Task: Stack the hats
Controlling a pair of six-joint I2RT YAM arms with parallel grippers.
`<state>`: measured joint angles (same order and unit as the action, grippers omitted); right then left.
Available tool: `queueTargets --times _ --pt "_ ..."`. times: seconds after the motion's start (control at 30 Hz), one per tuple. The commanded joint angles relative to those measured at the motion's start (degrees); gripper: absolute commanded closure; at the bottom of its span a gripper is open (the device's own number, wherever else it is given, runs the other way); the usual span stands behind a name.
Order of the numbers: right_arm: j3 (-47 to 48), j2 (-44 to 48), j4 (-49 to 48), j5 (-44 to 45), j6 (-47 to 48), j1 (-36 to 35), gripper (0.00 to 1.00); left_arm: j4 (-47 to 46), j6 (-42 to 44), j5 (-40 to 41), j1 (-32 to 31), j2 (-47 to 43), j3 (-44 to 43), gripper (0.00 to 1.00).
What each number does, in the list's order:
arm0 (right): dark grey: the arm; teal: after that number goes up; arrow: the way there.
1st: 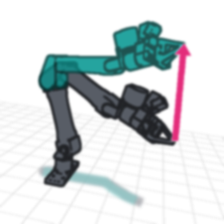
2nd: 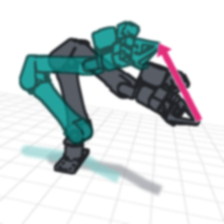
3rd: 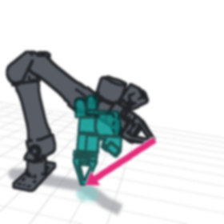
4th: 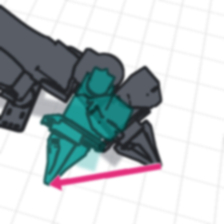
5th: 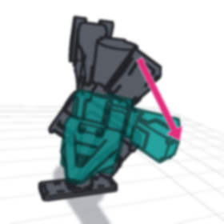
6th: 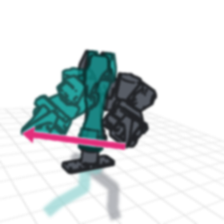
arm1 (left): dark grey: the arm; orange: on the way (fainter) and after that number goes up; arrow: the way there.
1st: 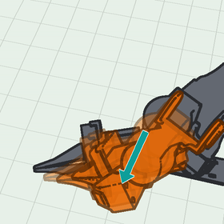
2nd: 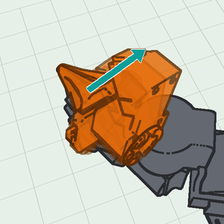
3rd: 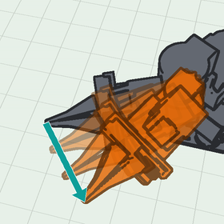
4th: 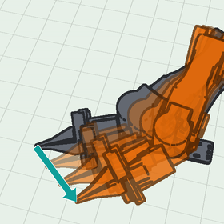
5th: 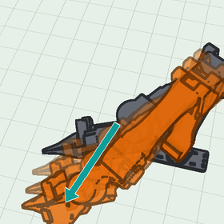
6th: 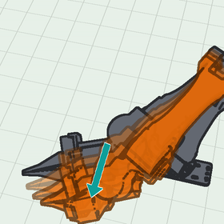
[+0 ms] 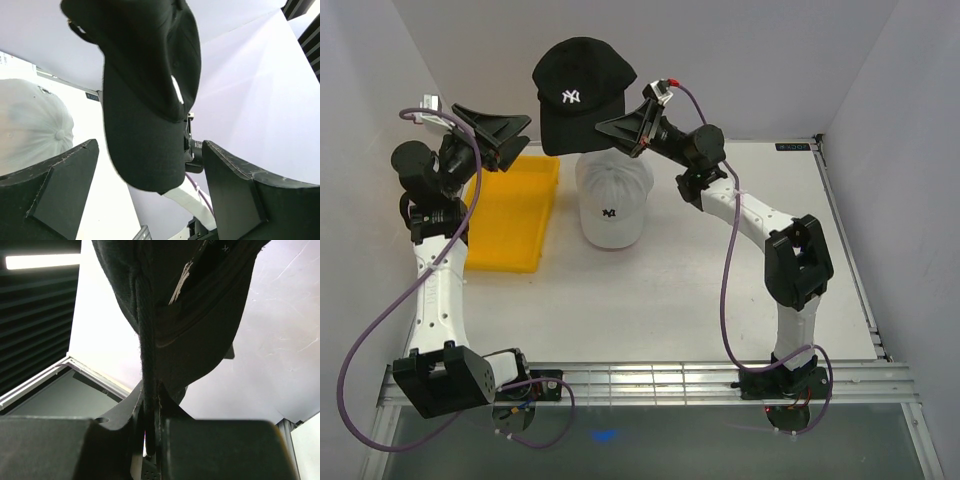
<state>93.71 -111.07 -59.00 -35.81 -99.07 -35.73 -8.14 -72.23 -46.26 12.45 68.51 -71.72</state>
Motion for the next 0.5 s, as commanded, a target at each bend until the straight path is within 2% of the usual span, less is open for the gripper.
queueTargets --times 0.0,0.2,0.47 --pt "-0.81 1.73 -7.0 1.1 -0.95 0.57 0.92 -0.47 0.86 -0.58 0.38 -1.45 3.42 0.07" --pt "-4.32 2.26 -9.02 1.09 -1.13 0.66 0.92 -1.79 0.95 -1.99 0.12 -0.4 4.66 0.22" --pt "-6.52 2.34 -12.63 1.89 -2.89 0.74 0.92 -2.23 1.39 -1.38 -3.39 1.8 6.33 0.32"
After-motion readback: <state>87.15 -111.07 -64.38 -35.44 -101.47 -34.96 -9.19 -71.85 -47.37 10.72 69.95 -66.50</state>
